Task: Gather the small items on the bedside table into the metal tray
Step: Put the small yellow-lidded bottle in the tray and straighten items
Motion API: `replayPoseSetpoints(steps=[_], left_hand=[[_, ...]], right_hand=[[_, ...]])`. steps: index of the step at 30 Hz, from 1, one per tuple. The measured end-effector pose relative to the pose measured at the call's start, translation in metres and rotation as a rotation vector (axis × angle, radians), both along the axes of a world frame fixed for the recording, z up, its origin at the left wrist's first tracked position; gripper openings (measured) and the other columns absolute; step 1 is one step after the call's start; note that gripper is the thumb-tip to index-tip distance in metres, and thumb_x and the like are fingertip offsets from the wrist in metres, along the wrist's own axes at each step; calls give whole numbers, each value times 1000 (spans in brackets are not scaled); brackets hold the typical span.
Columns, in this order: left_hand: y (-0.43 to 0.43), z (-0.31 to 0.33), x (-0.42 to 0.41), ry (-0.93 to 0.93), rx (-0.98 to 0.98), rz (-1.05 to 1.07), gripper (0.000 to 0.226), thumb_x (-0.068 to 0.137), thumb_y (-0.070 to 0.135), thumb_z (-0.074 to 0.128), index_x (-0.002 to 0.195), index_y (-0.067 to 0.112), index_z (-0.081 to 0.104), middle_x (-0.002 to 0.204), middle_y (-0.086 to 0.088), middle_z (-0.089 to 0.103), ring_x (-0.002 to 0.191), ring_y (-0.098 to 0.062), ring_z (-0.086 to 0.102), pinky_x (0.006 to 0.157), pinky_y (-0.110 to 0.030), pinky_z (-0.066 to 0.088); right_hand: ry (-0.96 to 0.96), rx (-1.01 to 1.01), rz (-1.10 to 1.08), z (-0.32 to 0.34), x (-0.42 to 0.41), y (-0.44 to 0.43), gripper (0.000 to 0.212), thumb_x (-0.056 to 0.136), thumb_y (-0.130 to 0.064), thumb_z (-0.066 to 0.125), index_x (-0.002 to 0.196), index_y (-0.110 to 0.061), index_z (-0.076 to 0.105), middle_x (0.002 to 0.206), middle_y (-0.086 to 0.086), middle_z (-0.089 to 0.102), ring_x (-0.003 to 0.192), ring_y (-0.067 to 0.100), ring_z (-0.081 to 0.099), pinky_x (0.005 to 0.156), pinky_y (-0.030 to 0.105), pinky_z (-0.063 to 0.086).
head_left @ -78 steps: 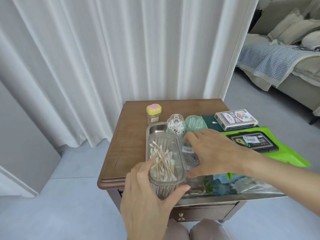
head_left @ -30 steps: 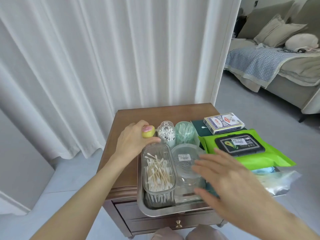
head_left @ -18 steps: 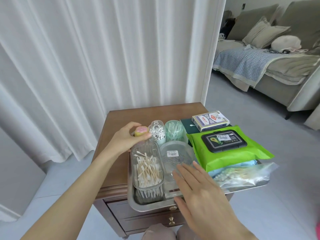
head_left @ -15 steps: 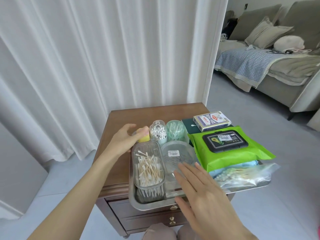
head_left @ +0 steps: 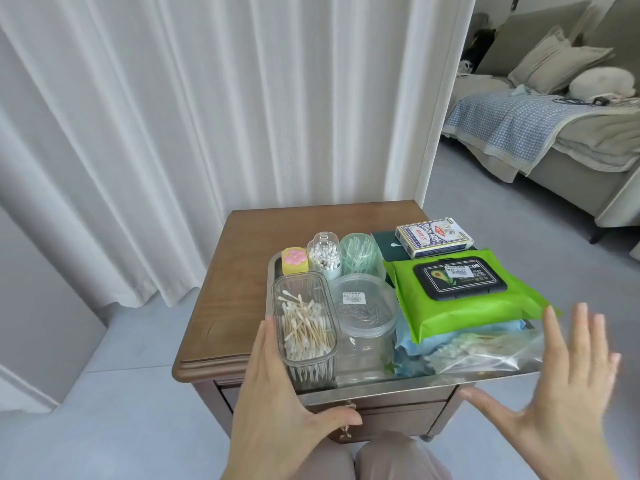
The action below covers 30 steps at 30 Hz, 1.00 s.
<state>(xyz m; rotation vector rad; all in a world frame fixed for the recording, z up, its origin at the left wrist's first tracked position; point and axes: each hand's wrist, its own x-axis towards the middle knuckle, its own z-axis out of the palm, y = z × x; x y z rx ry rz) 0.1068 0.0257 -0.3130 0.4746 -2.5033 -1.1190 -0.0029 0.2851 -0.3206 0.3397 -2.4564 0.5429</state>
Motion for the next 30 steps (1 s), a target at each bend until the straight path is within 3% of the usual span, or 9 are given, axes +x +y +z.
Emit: replayPoseSetpoints(steps=[2, 7, 14, 19, 22, 24, 26, 28, 30], left_hand=[[-4, -1, -3, -25, -78, 28, 147, 28, 74, 79, 148, 41, -1, 157, 20, 13, 145, 0, 13, 115, -37, 33], [-16, -5, -7, -73, -200, 63, 142, 38, 86, 62, 151, 20, 9, 159, 8, 21, 145, -8, 22, 109, -39, 40], [-49, -1, -33, -39, -224, 39, 145, 37, 78, 72, 152, 19, 5, 160, 2, 18, 147, -15, 19, 114, -41, 33], [-72, 6, -52, 5, -219, 51, 138, 40, 82, 66, 151, 22, 11, 156, 2, 28, 144, -17, 26, 115, -41, 30], [-73, 2, -60, -26, -205, 144, 135, 52, 70, 74, 152, 10, 6, 161, -9, 13, 148, -21, 11, 121, -42, 17], [-58, -4, -52, 92, -226, 256, 119, 65, 52, 79, 149, 2, 11, 159, -16, 17, 148, -24, 13, 120, -37, 15], [-37, -14, -39, 362, -427, 315, 76, 79, 29, 75, 138, 0, 38, 141, -21, 44, 134, -31, 36, 113, -37, 30], [-24, -26, -34, 541, -617, 230, 34, 85, 15, 67, 116, 1, 63, 111, -17, 65, 107, -28, 57, 94, -39, 47], [-24, -31, -39, 546, -704, 137, 21, 87, 14, 63, 103, 3, 72, 96, -10, 72, 91, -25, 66, 81, -36, 54]], right_hand=[[-94, 8, 41, -13, -6, -3, 131, 56, -96, 29, 144, 2, 25, 155, 30, 14, 144, 42, 15, 104, 70, 20], [-98, 32, 102, -29, -15, -17, 124, 66, -90, 31, 146, 3, 17, 151, 41, 0, 141, 52, 8, 103, 71, 20], [-94, 81, 145, -21, -38, -49, 108, 80, -81, 19, 149, 1, 11, 149, 44, -3, 142, 51, 6, 110, 65, 14], [-93, 90, 68, -17, -52, -78, 93, 90, -71, 15, 148, 3, 21, 147, 46, 9, 133, 54, 32, 105, 65, 27], [-103, 74, 57, -12, -61, -89, 90, 88, -70, 23, 149, -3, 20, 152, 40, 9, 138, 48, 27, 107, 66, 21], [-38, -25, 78, -9, -58, -88, 84, 88, -62, 38, 148, -5, 24, 153, 35, 12, 143, 44, 18, 112, 60, 13], [141, -74, 188, -11, -46, -85, 60, 90, -42, 51, 134, -2, 48, 144, 33, 36, 131, 44, 37, 110, 49, 26], [263, -45, 294, -22, -37, -81, 31, 90, -27, 55, 107, -4, 67, 117, 21, 61, 96, 39, 57, 84, 42, 44], [254, -22, 335, -29, -39, -78, 25, 90, -23, 55, 96, -8, 73, 100, 12, 67, 81, 30, 56, 66, 40, 48]])
